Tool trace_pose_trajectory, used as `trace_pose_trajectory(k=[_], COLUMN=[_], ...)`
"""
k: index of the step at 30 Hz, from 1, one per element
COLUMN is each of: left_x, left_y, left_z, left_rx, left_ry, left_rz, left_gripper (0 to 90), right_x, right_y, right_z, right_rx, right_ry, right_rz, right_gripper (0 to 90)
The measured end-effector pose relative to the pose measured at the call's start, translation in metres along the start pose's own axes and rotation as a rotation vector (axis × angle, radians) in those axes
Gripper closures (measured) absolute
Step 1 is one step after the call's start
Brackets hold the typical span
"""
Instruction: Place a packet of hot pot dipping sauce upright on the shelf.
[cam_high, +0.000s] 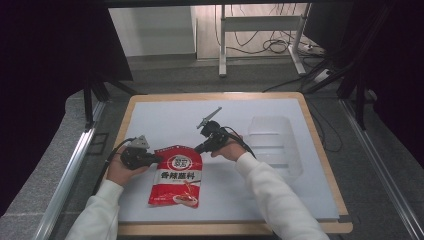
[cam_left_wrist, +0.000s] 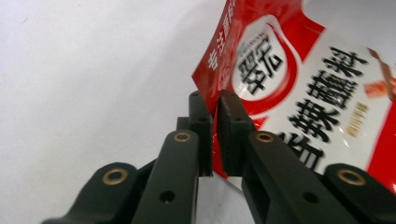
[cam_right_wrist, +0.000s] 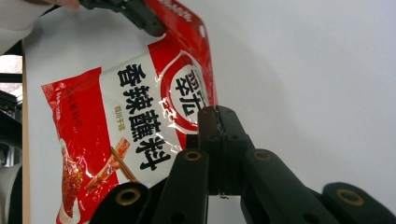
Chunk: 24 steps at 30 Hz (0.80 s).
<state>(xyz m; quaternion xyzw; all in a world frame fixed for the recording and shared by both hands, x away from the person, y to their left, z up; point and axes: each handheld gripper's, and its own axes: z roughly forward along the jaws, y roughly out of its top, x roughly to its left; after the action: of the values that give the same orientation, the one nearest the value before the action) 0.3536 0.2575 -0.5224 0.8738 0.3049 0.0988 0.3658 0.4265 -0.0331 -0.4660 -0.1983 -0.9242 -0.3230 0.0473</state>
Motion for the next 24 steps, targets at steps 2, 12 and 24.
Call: trace_pose_trajectory(k=[2, 12, 24], left_x=[-0.005, -0.013, -0.013], left_y=[0.0, -0.005, -0.006], left_z=[-0.002, -0.005, -0.005], left_rx=[0.001, 0.001, -0.011], left_ry=[0.009, 0.044, 0.046], left_rz=[0.015, 0.044, 0.048], left_gripper=[87.8, 89.7, 89.9], right_x=[0.0, 0.001, -0.005], right_y=[-0.001, -0.008, 0.015], right_z=[-0.001, -0.002, 0.013], right_rx=[0.002, 0.019, 0.013], right_ry=[-0.006, -0.009, -0.105], right_rz=[0.002, 0.013, 0.009], right_gripper=[88.8, 76.3, 41.5])
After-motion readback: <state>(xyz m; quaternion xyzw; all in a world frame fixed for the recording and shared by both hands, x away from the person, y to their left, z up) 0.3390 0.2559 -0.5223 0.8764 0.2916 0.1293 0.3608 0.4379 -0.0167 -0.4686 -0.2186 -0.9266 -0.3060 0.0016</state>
